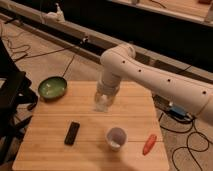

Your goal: Place the white sponge in the ceramic cup

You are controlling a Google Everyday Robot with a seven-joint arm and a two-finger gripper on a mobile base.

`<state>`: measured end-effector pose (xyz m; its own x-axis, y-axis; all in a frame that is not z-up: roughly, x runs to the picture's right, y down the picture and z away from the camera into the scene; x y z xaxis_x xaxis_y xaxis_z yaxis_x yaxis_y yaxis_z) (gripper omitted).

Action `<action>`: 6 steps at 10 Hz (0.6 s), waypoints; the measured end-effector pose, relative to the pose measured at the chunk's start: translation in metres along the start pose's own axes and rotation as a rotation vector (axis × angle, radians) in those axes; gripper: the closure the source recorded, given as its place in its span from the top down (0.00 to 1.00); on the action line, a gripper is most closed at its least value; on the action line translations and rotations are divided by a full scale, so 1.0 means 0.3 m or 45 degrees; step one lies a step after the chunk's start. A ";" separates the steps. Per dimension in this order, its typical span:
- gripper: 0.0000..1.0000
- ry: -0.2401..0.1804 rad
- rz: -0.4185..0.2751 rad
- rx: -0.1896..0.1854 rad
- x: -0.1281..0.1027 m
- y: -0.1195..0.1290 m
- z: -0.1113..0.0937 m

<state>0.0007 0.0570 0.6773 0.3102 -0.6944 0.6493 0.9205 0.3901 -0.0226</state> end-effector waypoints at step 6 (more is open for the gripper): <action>0.00 -0.015 0.076 0.003 -0.132 0.122 0.042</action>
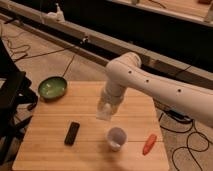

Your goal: Place the white sponge in the ceramic cup

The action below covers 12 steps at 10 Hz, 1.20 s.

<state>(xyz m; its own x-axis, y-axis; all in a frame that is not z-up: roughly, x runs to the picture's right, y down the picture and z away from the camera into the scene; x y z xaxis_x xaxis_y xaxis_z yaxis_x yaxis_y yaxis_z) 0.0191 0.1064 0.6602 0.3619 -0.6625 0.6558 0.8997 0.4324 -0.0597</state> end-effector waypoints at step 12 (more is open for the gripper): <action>0.34 -0.039 0.271 0.115 -0.209 0.306 0.170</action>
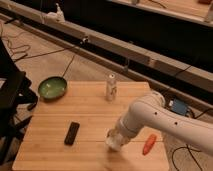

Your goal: Place the white sponge in the ceramic cup

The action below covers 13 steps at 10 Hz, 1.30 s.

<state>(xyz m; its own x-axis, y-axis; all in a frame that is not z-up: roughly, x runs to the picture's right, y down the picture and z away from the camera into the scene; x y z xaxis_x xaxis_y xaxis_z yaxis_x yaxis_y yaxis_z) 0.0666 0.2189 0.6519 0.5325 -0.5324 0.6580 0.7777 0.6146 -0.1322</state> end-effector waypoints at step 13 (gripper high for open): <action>0.71 0.149 -0.013 0.043 0.098 -0.018 -0.144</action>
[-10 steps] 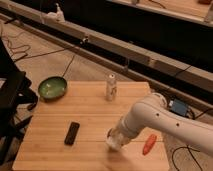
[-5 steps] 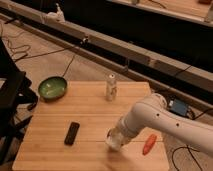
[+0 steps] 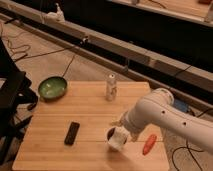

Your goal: Place the white sponge in the ceramic cup

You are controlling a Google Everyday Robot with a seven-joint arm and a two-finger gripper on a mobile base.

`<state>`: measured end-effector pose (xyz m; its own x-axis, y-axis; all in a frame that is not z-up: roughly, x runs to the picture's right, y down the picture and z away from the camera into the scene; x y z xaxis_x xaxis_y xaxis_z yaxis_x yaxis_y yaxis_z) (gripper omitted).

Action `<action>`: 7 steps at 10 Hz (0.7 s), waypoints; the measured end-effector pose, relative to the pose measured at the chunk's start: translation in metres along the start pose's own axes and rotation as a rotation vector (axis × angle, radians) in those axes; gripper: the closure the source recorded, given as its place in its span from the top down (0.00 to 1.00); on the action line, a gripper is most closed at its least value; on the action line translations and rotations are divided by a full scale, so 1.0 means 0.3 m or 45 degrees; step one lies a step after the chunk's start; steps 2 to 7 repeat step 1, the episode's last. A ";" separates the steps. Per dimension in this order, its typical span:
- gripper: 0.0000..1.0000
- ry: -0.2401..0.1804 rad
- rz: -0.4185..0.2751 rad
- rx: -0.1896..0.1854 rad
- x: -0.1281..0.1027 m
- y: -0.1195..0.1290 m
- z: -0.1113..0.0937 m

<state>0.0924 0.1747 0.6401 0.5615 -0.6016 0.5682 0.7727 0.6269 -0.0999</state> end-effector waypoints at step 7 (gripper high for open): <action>0.71 0.035 0.004 0.001 0.021 -0.005 -0.037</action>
